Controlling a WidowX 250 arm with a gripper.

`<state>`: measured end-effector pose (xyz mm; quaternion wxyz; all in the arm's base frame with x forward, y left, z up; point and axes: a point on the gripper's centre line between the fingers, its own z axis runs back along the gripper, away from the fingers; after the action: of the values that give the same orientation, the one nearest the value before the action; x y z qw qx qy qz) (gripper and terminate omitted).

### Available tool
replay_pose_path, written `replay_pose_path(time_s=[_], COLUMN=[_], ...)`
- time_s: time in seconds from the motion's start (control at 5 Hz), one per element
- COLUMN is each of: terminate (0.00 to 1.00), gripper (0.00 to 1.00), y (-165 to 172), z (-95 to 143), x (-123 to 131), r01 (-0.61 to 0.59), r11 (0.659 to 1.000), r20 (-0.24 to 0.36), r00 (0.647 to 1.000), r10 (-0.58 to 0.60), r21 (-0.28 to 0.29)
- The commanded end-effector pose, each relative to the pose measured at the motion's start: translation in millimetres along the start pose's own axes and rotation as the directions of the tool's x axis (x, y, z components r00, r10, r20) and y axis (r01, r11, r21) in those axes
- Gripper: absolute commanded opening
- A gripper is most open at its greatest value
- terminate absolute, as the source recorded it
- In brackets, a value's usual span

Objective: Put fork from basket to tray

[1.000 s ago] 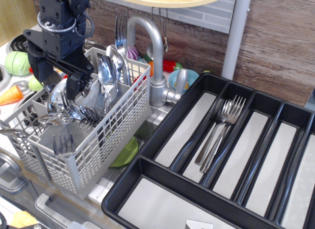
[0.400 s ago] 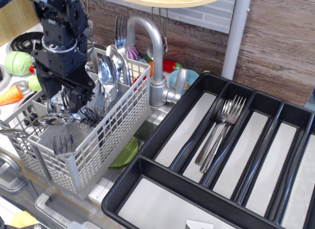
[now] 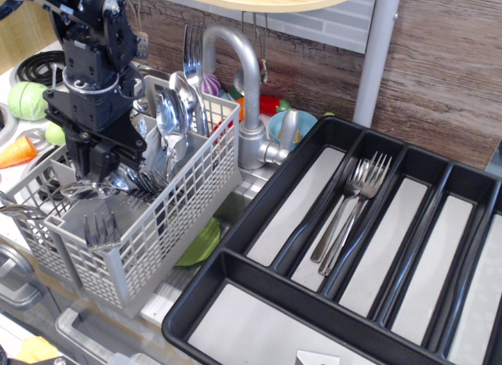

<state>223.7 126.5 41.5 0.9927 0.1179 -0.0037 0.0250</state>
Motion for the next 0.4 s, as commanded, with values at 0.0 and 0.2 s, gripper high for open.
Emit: replay_pose_path(time_s=[0.0, 0.2], terminate=[0.00, 0.00], gripper=[0.00, 0.00], y=[1.7, -0.5], z=[22.0, 35.2], x=[6.1, 7.3], r01=[-0.014, -0.024], r11=[0.999, 0.998], r20=[0.050, 0.055], r00=[0.999, 0.998], r10=[0.012, 0.021], r21=[0.031, 0.054])
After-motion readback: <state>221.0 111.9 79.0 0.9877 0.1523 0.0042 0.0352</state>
